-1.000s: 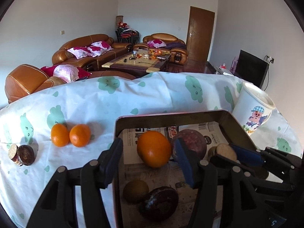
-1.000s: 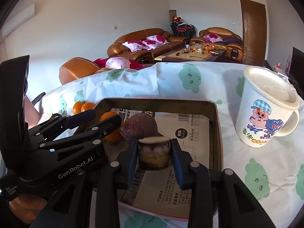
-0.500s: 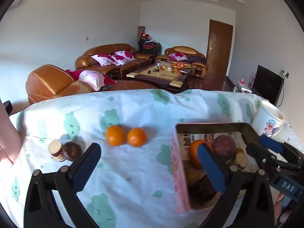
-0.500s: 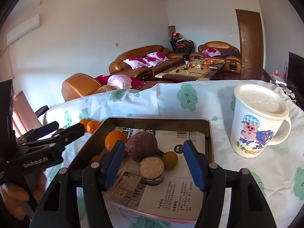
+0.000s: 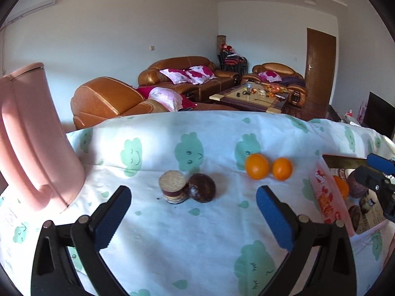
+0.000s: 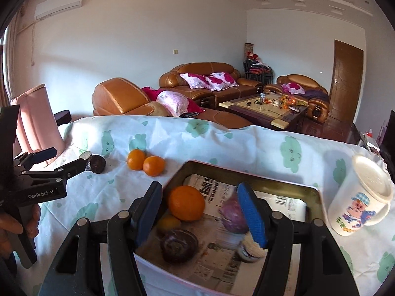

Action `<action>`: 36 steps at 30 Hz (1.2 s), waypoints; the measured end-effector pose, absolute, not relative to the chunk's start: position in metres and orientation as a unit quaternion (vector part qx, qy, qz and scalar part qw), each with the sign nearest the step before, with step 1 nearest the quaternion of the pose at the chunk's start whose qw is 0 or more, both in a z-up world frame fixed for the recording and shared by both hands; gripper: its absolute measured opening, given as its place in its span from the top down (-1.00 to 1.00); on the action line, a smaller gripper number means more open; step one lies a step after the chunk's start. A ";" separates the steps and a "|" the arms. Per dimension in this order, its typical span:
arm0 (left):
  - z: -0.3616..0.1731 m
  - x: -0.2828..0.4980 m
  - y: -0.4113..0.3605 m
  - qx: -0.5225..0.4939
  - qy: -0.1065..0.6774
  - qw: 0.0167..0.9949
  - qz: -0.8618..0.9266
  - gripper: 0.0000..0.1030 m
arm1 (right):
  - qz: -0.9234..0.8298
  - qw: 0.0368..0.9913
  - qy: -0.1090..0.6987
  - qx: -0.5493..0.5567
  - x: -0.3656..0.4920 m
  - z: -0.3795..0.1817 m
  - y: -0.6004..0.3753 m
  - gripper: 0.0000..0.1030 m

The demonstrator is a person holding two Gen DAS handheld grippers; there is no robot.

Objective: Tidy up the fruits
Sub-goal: 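Reach the right tool to a small orange and close around it, then grasp the other small orange with the left tool while the right tool holds its orange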

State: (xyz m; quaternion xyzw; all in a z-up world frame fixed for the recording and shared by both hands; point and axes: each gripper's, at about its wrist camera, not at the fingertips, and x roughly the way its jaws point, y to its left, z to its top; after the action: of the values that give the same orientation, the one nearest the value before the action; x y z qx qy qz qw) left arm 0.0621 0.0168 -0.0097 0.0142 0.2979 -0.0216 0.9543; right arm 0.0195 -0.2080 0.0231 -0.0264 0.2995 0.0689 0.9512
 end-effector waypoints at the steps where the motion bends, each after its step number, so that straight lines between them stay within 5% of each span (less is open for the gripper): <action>1: -0.011 0.064 0.021 0.010 0.304 0.953 -0.020 -1.00 | 0.077 0.948 0.308 -0.032 0.029 0.024 -0.199 -0.27; 7: -0.010 0.067 0.034 0.017 0.303 0.953 0.002 -1.00 | 0.114 0.913 0.380 -0.094 0.091 0.013 -0.148 -0.25; 10: -0.010 0.068 0.037 0.025 0.303 0.953 0.009 -1.00 | 0.113 0.890 0.426 -0.116 0.117 -0.003 -0.133 0.00; 24: -0.009 0.074 0.050 -0.002 0.314 0.949 0.006 -0.99 | 0.105 0.821 0.518 -0.215 0.159 -0.029 -0.102 0.25; 30: -0.009 0.072 0.051 -0.011 0.306 0.952 -0.010 -0.97 | 0.103 0.855 0.484 -0.155 0.133 -0.005 -0.119 0.29; 36: -0.004 0.068 0.032 -0.036 0.285 0.954 -0.084 -0.96 | 0.079 0.936 0.340 -0.049 0.046 0.039 -0.158 0.28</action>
State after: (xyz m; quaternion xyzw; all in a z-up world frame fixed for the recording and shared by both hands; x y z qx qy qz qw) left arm 0.0684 0.0318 -0.0044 -0.0361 0.2845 -0.0840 0.9543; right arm 0.0457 -0.1579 0.0392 -0.0488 0.3403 0.0795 0.9357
